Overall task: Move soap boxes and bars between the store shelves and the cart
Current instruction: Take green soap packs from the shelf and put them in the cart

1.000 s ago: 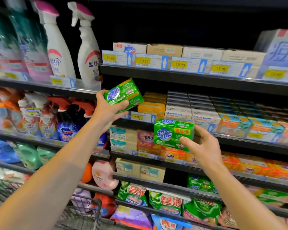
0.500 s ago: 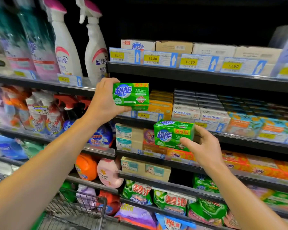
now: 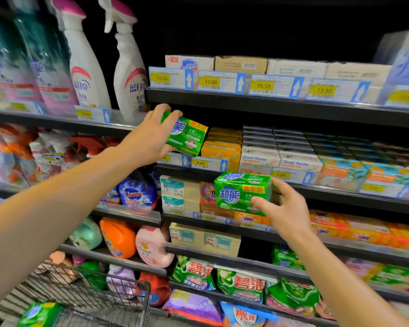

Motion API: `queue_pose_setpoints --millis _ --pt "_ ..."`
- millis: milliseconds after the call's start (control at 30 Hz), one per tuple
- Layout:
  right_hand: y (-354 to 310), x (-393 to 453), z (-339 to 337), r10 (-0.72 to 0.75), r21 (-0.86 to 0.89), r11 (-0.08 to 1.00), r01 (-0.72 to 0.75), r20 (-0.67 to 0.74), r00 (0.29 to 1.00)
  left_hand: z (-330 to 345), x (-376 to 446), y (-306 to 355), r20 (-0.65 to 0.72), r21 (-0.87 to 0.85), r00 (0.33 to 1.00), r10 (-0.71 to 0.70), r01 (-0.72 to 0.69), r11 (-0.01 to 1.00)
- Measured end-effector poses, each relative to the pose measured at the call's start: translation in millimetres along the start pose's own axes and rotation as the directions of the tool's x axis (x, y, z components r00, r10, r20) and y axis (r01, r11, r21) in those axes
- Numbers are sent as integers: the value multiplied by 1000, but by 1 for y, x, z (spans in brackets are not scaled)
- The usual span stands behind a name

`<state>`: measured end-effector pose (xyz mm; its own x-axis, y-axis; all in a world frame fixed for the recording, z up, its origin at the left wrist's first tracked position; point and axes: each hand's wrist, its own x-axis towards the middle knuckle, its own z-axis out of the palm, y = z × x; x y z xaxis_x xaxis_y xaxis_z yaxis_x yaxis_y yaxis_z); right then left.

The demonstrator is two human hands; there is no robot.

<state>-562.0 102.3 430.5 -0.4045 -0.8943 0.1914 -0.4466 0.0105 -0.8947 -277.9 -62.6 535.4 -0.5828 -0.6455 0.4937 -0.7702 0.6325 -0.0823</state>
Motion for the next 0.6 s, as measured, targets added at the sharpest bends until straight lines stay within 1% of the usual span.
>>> queue_pose_setpoints --millis 233,367,533,600 --pt "1 -5 1 13 -5 1000 -13 -14 1000 8 10 -1 -11 66 995 -102 103 993" --pt "-3 -6 2 14 -12 1000 -14 -28 1000 18 14 -8 -6 219 997 -71 71 973" --pt "-4 -5 2 16 -3 1000 -16 -40 999 31 20 -13 65 264 995 -78 58 963" --pt "-4 -4 3 18 -4 1000 -18 -42 999 34 19 -18 99 293 994 -56 25 956"
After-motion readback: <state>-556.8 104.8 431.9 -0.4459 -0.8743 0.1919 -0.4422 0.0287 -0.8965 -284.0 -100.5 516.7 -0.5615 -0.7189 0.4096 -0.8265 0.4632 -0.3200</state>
